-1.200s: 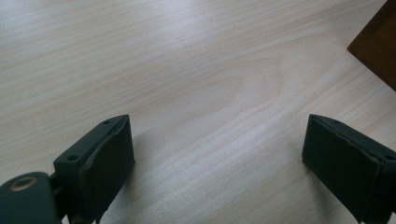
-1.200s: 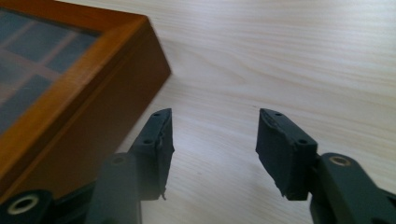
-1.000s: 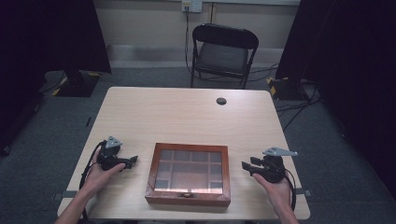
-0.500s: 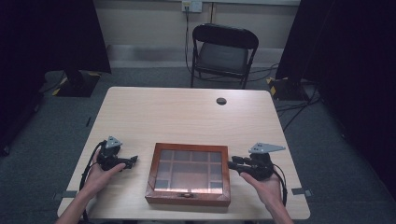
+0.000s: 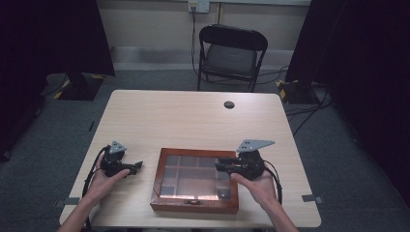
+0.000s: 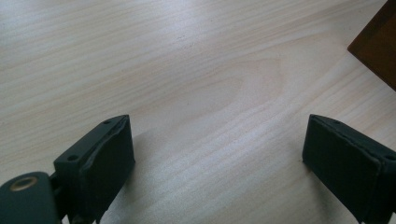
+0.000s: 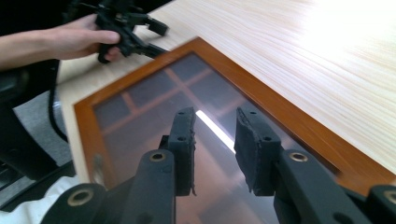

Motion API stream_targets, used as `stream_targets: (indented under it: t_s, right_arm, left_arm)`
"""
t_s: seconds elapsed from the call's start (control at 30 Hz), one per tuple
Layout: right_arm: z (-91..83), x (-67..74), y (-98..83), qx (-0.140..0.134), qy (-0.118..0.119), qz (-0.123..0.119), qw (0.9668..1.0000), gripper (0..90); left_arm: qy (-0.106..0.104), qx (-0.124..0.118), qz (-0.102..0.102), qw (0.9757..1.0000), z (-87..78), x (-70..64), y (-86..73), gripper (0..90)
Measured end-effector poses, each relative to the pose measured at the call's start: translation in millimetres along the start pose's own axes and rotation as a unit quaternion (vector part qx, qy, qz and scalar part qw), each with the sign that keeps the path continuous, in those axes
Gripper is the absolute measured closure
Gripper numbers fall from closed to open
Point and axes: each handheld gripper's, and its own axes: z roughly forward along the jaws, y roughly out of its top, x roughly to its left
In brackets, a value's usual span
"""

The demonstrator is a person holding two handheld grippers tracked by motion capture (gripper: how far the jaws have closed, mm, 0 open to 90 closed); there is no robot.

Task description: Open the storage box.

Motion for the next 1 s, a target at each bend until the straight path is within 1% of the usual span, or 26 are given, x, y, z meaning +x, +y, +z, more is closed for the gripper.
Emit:
stream_targets:
  t_s: [0.13,0.27,0.33,0.4,0.47,0.5,0.53,0.57,0.63,0.7,0.77,0.83,0.87,0.9,1.0]
  right_arm:
    - [12.3,13.2,3.5,0.005,0.027,-0.014,0.9995,69.3]
    - [23.3,25.6,2.0,0.019,0.051,-0.029,0.9981,71.2]
    - [26.3,30.2,0.6,0.020,0.065,-0.031,0.9972,72.4]
    - [28.5,35.8,-1.1,0.026,0.077,-0.040,0.9959,74.0]
    - [30.7,40.6,-4.2,0.031,0.094,-0.044,0.9941,75.7]
    - [30.7,40.6,-4.2,0.031,0.094,-0.044,0.9941,75.7]
    - [33.8,45.4,-8.8,0.043,0.107,-0.052,0.9920,77.6]
    - [33.8,45.4,-8.8,0.043,0.107,-0.052,0.9920,77.6]
    - [36.6,46.6,-11.9,0.053,0.114,-0.053,0.9906,78.5]
    - [40.9,47.0,-16.4,0.062,0.125,-0.050,0.9889,78.8]
    - [44.3,48.2,-19.5,0.071,0.131,-0.053,0.9875,78.1]
    - [45.6,49.7,-21.5,0.075,0.135,-0.056,0.9865,76.9]
    - [46.4,50.7,-25.5,0.078,0.135,-0.053,0.9864,76.6]
    - [47.0,51.1,-27.0,0.080,0.137,-0.054,0.9859,76.2]
    - [48.8,51.1,-30.7,0.084,0.136,-0.051,0.9859,75.9]
  left_arm:
    - [0.001,0.000,0.000,1.0000,0.0,-0.1,0.0,8.3]
    - [0.001,0.000,0.000,1.0000,0.0,-0.1,0.0,8.3]
    - [0.001,0.000,0.000,1.0000,0.0,-0.1,0.0,8.3]
    - [0.001,0.000,0.000,1.0000,0.0,-0.2,0.0,8.3]
    - [0.002,0.000,0.002,1.0000,-0.3,-0.2,0.0,8.6]
    - [0.002,0.000,0.002,1.0000,-0.3,-0.2,0.0,9.0]
    - [0.003,0.000,0.004,1.0000,-0.6,-0.1,-0.1,9.1]
    - [0.003,0.000,0.004,1.0000,-0.6,-0.1,-0.1,9.2]
    - [0.002,0.000,0.005,1.0000,-0.8,0.1,-0.1,9.2]
    - [0.002,-0.001,0.002,1.0000,-0.8,-0.4,-0.5,9.8]
    - [0.001,-0.003,-0.002,1.0000,-0.9,-1.0,-0.7,10.2]
    - [0.001,-0.002,-0.002,1.0000,-1.3,-1.1,-0.9,10.3]
    - [0.001,-0.002,-0.002,1.0000,-1.5,-1.3,-1.0,10.4]
    - [0.001,-0.001,-0.001,1.0000,-1.7,-1.2,-0.9,10.4]
    - [-0.001,0.002,0.002,1.0000,-2.6,-1.4,-0.7,10.4]
